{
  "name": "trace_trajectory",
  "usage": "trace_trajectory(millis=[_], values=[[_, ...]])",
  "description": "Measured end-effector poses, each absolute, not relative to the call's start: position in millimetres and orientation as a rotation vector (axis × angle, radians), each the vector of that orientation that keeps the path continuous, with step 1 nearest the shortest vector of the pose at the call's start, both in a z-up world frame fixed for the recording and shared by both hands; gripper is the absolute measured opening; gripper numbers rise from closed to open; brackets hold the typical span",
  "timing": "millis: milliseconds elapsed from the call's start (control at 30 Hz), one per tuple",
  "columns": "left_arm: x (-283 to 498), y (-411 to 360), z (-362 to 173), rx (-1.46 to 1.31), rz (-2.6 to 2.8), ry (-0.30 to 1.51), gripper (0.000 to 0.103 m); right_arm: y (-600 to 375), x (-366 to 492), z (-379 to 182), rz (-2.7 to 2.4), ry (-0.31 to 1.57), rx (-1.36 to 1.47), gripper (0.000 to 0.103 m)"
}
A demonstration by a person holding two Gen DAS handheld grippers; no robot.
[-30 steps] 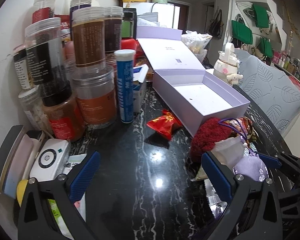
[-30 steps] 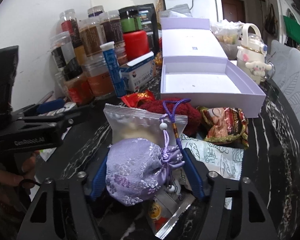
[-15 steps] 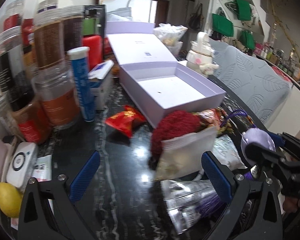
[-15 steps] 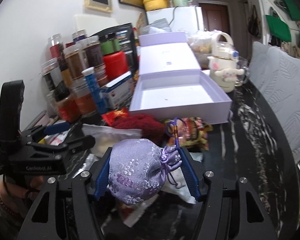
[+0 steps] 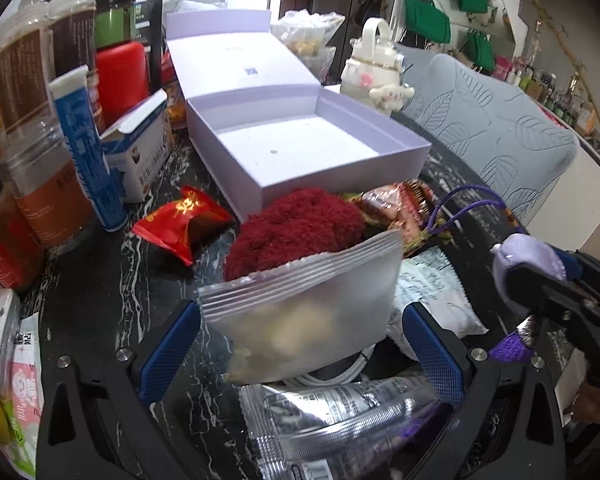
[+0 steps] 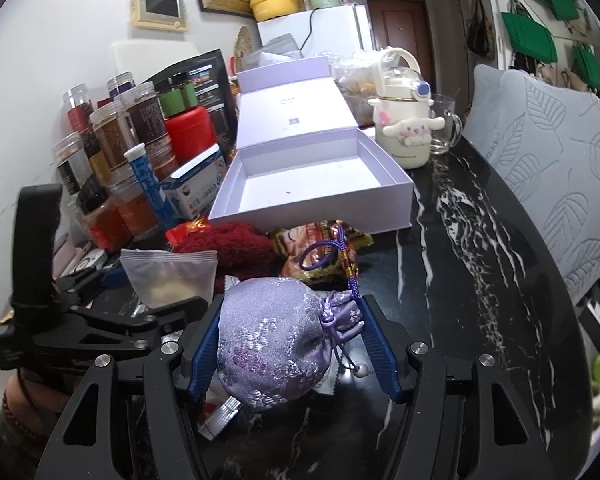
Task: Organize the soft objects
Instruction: 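Carry the purple sachet with the right tool while the left tool carries the zip bag over the lavender box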
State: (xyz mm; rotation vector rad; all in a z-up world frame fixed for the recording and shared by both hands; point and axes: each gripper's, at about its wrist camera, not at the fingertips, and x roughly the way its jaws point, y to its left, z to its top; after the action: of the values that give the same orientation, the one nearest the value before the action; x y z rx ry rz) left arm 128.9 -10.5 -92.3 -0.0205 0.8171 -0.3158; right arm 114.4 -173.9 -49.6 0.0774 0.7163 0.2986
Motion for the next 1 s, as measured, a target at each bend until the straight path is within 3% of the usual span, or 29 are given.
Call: trace_trajectory(millis=[67, 233, 433, 1000], values=[[133, -12, -97, -0.012, -0.306, 0.835, 0.097, -176, 116, -52, 0.295, 0.72, 0.083, 0.064], [137, -11, -104, -0.027, -0.303, 0.856, 0.07, -177, 121, -58, 0.283, 0.747, 0.095, 0.064], [135, -11, -104, -0.051, -0.338, 0.846, 0.064, -179, 121, -60, 0.275, 0.75, 0.102, 0.065], [119, 3, -77, -0.037, -0.329, 0.767, 0.064, -175, 113, -47, 0.284, 0.72, 0.097, 0.064]])
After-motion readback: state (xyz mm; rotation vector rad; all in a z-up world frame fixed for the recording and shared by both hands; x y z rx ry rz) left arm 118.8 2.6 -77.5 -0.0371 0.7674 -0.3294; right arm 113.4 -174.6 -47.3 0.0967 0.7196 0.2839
